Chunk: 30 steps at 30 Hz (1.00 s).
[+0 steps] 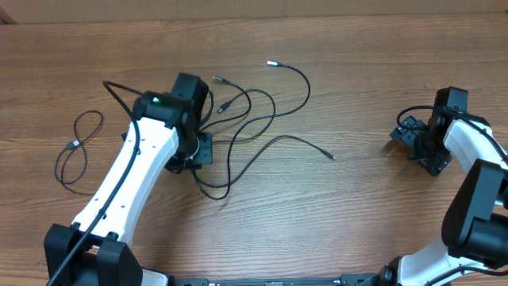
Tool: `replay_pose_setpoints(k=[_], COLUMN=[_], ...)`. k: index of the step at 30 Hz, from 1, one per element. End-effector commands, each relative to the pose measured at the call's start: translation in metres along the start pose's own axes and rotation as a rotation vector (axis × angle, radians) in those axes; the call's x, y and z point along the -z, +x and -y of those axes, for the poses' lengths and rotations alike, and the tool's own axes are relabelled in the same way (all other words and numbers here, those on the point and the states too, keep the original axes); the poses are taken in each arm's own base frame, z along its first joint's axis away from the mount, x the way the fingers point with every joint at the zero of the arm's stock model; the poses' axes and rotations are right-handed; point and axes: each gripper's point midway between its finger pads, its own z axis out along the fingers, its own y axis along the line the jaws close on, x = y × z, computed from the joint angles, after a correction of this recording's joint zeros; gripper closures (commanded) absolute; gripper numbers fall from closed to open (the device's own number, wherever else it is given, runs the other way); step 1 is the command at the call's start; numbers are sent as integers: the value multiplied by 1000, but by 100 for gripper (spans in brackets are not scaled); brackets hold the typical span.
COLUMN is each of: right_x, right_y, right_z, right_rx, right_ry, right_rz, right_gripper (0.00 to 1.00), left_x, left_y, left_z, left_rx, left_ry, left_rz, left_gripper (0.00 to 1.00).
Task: Untangle cables
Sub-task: 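Pull the grasped cable left and up with the left gripper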
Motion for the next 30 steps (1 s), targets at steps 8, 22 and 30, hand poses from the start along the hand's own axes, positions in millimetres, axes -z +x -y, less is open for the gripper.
replay_pose_setpoints(k=[8, 22, 30], right_x=[-1, -1, -1], right_y=[0, 0, 0], right_z=[0, 1, 1], right_rx=[-8, -8, -8], right_ry=[-1, -1, -1], right_rz=[1, 1, 1], right_gripper=[0, 0, 0], left_x=[-48, -42, -20], left_y=[22, 9, -22], left_z=[-54, -10, 0], left_rx=[178, 122, 119], left_ry=[-283, -44, -2], left_rz=[-10, -17, 90], left_gripper=[92, 81, 77])
